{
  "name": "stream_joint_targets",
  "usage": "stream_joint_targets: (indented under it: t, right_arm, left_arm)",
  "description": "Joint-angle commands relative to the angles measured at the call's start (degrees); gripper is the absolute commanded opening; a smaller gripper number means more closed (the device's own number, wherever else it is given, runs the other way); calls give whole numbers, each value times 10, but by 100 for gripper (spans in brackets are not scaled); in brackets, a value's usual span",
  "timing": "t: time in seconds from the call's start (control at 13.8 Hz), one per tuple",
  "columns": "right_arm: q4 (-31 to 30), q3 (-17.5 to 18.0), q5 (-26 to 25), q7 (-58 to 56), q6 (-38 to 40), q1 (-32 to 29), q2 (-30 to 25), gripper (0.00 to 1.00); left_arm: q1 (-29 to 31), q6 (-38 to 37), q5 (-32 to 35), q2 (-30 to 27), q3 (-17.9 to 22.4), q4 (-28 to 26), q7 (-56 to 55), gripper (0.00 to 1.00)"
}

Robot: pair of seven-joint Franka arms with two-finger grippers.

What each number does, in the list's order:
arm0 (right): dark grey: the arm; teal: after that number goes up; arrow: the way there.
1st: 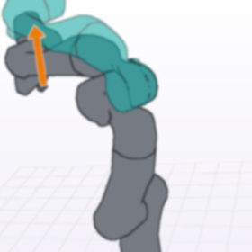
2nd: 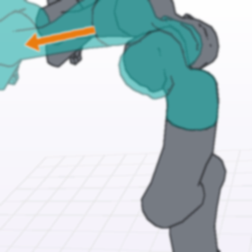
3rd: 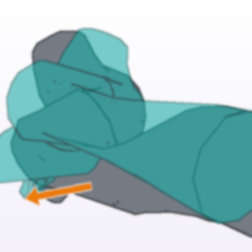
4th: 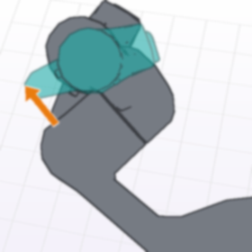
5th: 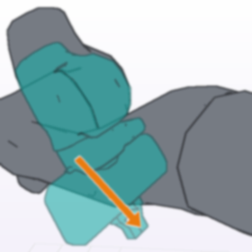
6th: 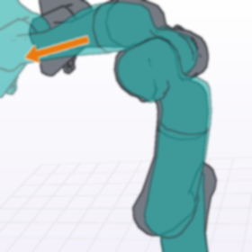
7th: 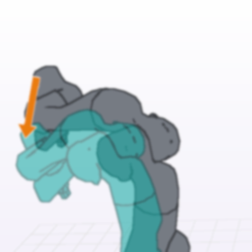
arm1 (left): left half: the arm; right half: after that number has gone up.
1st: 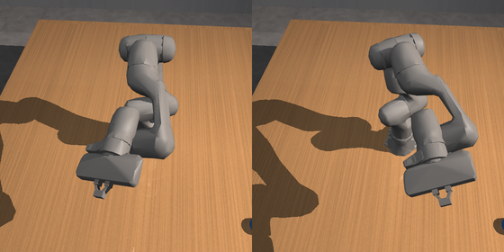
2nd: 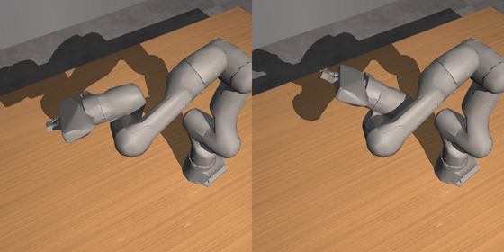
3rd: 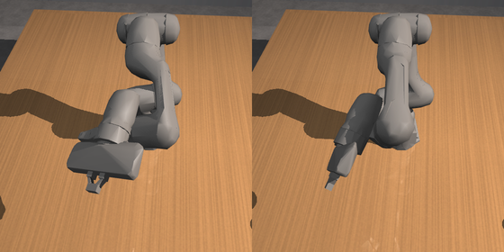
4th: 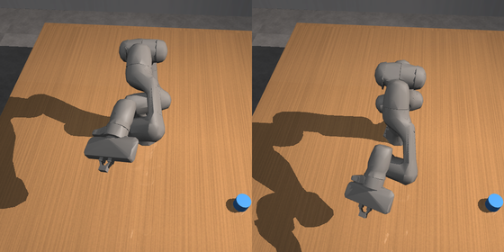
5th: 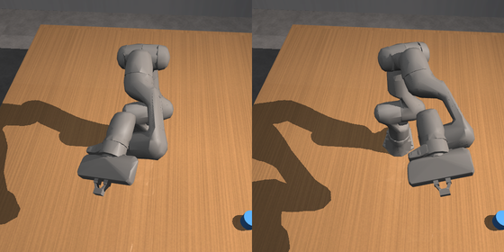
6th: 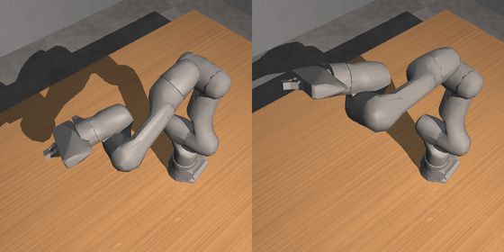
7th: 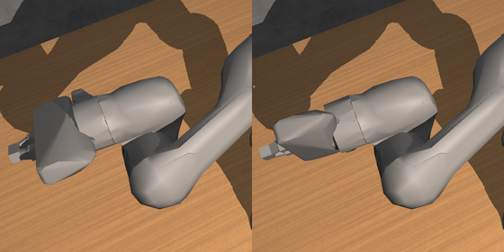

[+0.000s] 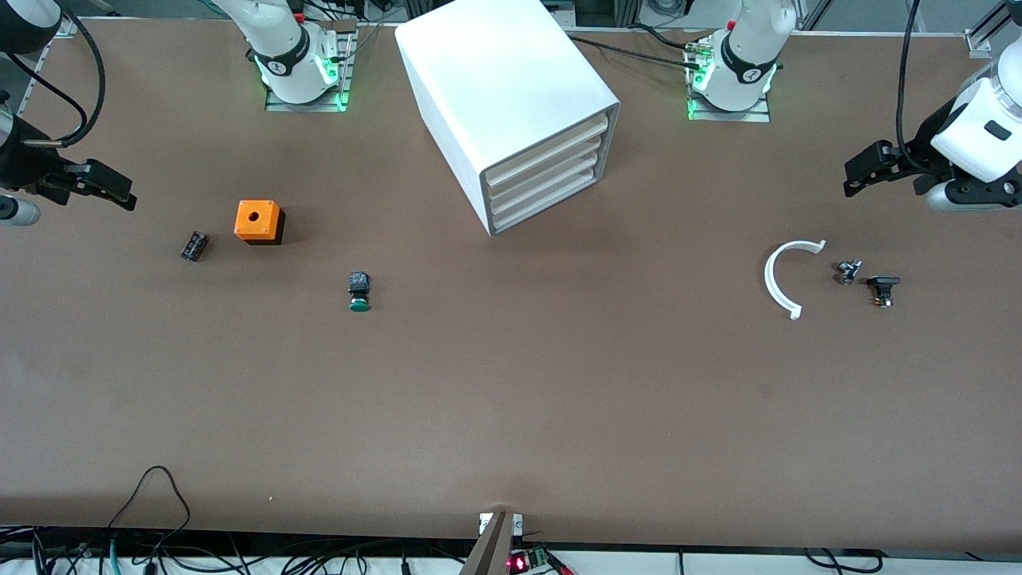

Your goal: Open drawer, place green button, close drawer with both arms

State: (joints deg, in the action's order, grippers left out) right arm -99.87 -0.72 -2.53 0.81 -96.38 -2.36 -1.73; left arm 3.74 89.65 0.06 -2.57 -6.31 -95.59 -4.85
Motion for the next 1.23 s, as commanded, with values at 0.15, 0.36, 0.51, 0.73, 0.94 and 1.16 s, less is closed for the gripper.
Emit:
stream_joint_targets:
  t: [0.15,0.36,0.51,0.73,0.94,1.16]
  right_arm:
    - [-9,0,10,-11,1,0,-13,100]
    - [-9,0,10,-11,1,0,-13,100]
    - [-9,0,10,-11,-1,0,-12,100]
    - [-9,0,11,-11,-1,0,-10,100]
    - [-8,1,37,-9,-1,2,-8,100]
    - [-8,1,43,-5,-26,9,14,100]
  left_arm:
    - [-2,-19,5,9,-2,21,11,100]
    - [-2,-19,4,9,-2,21,9,100]
    - [-2,-19,4,9,-2,21,8,100]
    - [-3,-22,12,29,-16,20,5,100]
    - [0,-22,8,36,-13,20,12,100]
    - [-5,-24,13,65,-21,19,11,100]
